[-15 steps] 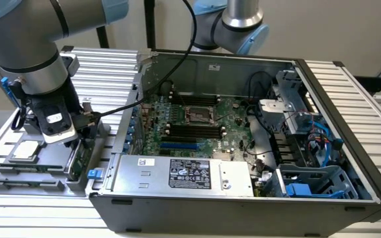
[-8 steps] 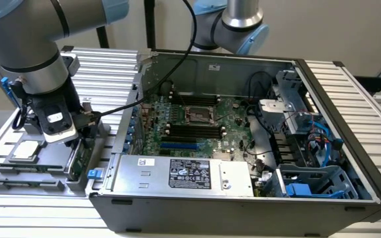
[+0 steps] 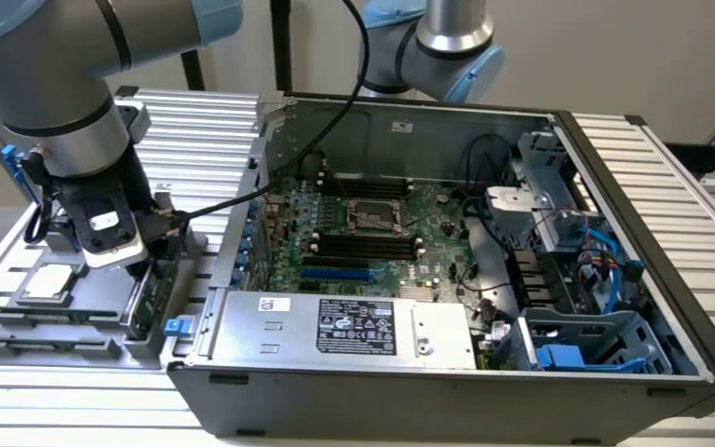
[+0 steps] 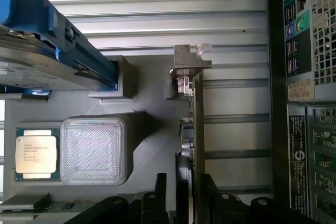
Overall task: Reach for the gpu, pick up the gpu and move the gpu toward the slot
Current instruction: 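Pick up the gpu and move the gpu toward the slot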
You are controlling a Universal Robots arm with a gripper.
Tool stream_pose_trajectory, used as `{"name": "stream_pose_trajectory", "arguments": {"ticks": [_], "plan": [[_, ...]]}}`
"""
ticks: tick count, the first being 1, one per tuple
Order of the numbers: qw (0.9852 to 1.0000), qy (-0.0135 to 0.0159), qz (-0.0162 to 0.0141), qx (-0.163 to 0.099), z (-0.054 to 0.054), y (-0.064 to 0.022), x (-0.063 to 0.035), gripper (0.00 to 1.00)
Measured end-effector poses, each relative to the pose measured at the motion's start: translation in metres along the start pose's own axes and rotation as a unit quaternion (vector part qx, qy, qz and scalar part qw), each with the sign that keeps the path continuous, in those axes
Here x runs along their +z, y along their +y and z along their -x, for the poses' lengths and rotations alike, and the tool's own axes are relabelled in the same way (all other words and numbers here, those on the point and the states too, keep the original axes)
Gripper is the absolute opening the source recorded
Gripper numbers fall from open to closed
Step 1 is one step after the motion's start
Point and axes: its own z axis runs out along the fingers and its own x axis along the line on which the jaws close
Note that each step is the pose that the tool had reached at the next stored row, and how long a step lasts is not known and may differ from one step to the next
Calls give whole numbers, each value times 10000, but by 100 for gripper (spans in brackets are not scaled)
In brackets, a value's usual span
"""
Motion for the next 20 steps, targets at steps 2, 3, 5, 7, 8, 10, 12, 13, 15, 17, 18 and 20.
{"name": "stream_pose_trajectory", "arguments": {"ticks": [2, 3, 5, 7, 8, 10, 12, 13, 15, 17, 18, 20], "plan": [[10000, 0, 0, -1, 1, 0, 0, 36], [10000, 0, 0, -1, 2, 0, 0, 29], [10000, 0, 0, -3, 4, 0, 0, 29], [10000, 1, -1, -3, 5, 0, -1, 27], [10000, 1, -1, -3, 5, 0, -1, 27], [10000, 1, 0, -3, 6, 0, 0, 26], [10000, 1, 0, -5, 6, 0, 0, 26], [10000, 1, 0, -5, 6, 0, 0, 26], [10000, 1, 0, -6, 5, 0, 0, 26], [10000, 3, 1, -7, 6, 0, 0, 26], [10000, 6, 2, -7, 6, 0, -1, 26], [10000, 13, 5, -6, 6, 1, -14, 26]]}}
